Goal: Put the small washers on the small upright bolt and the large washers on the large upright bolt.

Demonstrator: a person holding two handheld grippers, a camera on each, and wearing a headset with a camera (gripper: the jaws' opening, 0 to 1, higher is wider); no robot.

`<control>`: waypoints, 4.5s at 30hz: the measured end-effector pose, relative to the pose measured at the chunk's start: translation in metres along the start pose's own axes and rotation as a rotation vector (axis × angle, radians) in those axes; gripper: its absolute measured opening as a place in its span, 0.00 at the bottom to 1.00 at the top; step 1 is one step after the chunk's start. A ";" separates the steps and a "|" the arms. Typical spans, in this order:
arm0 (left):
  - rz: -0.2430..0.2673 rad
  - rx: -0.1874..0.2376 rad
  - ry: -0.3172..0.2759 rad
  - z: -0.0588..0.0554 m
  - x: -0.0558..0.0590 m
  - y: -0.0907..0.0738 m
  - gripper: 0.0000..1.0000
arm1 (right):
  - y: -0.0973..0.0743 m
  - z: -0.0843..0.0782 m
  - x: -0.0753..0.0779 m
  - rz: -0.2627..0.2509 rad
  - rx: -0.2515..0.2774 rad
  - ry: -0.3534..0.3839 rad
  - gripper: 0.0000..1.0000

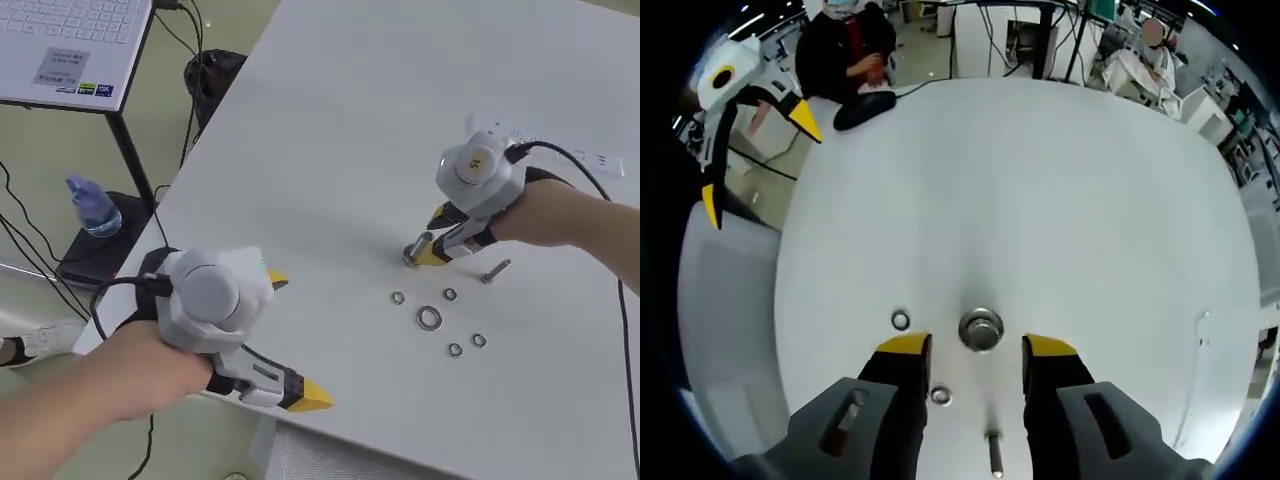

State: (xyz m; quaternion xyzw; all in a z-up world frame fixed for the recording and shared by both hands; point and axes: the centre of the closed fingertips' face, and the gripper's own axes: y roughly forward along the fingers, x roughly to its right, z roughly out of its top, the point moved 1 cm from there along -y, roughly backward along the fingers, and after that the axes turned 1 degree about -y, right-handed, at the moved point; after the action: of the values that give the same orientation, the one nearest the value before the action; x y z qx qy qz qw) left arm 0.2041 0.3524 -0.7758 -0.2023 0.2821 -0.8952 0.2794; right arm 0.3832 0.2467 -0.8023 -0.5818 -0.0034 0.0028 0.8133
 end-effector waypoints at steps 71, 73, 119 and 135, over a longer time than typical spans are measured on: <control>-0.043 -0.030 0.057 0.030 0.013 0.027 0.85 | 0.046 -0.060 -0.070 -0.001 0.054 0.083 0.35; -0.044 -0.034 0.056 0.029 0.013 0.026 0.84 | 0.048 -0.062 -0.069 -0.008 0.041 0.065 0.35; -0.030 -0.043 0.045 0.023 0.018 0.013 0.81 | 0.048 -0.061 -0.067 0.010 -0.074 0.074 0.22; -0.022 -0.035 0.031 0.018 0.020 0.012 0.79 | 0.035 -0.060 -0.064 0.034 -0.044 0.142 0.22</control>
State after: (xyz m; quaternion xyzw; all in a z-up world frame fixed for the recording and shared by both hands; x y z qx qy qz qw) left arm 0.2029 0.3250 -0.7649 -0.1963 0.2995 -0.8963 0.2615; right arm 0.3196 0.2004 -0.8550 -0.5983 0.0640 -0.0249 0.7983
